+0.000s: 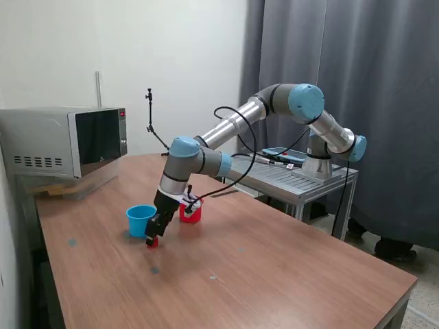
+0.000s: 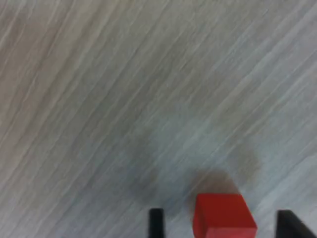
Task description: Place red objects in the red bin, and blue objects in the blue bin.
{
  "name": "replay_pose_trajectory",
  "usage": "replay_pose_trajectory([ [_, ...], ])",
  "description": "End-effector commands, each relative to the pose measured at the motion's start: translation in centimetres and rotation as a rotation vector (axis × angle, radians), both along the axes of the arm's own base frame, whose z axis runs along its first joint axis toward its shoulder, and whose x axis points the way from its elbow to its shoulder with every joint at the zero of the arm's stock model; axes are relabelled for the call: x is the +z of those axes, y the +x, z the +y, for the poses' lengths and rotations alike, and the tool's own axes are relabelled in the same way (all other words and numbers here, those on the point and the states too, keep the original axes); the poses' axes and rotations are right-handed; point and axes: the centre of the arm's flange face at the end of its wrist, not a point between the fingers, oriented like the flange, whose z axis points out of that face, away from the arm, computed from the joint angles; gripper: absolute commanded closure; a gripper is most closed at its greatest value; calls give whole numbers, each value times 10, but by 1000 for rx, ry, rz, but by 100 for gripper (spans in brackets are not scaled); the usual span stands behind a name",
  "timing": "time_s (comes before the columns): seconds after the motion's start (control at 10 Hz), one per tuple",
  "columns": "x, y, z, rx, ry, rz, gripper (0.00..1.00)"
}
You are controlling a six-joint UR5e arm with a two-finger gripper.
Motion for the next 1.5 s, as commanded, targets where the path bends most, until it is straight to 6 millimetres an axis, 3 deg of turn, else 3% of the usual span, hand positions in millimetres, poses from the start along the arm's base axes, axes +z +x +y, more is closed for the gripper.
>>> replay_pose_trajectory([
  [0.0,0,0,-1,2,0,-1,100],
  [0.6,2,0,-3,13,3,0,100],
  [0.7,9,1,-7,21,4,5,100],
  [0.8,55,6,-16,35,8,47,100],
  [0.9,85,23,-19,45,11,52,100],
  [1.0,99,41,-40,68,9,40,100],
  [1.2,91,77,-47,71,1,-43,100],
  [1.4,114,106,-48,60,2,-53,100],
])
